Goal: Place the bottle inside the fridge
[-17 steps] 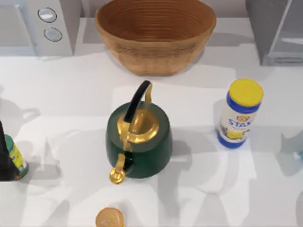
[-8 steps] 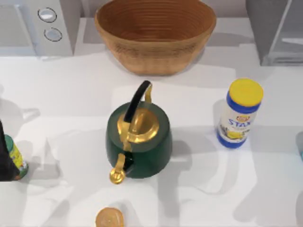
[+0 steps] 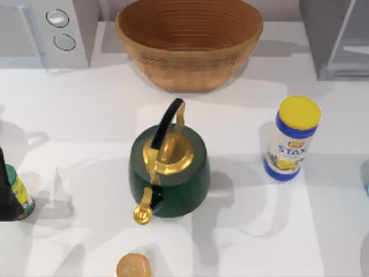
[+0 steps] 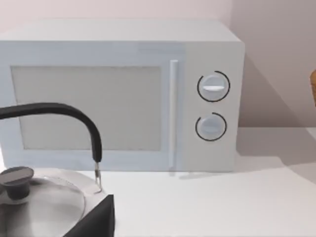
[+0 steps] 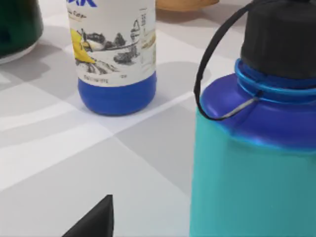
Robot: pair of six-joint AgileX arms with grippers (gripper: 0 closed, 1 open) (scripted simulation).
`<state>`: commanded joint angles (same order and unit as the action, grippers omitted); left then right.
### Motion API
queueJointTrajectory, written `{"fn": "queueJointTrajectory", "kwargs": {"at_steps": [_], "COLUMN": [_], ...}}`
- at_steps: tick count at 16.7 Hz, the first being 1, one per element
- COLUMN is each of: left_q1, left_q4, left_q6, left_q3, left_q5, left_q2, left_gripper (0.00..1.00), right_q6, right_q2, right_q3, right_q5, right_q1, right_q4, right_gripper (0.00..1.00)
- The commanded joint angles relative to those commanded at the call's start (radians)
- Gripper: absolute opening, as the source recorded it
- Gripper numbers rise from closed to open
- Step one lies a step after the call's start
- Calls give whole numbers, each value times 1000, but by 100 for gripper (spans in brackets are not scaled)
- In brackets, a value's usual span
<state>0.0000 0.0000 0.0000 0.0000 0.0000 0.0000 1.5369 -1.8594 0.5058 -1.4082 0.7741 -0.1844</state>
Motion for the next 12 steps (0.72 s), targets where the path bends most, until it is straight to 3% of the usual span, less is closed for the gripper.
{"fn": "queueJointTrajectory", "kwargs": {"at_steps": [3, 12], "left_q1": [0, 0], "left_q4": [0, 0], "left_q6": [0, 0], "left_q3": [0, 0], "left_q5": [0, 0], "left_q2": [0, 0], "left_gripper": [100, 100], "right_q6": [61, 16], "right_q2": [-61, -78], "right_q3": [-6, -9], "right_q5": [-62, -62], "right_q1": [29, 24], "right_q4": [9, 72], "right_gripper": [100, 100]}}
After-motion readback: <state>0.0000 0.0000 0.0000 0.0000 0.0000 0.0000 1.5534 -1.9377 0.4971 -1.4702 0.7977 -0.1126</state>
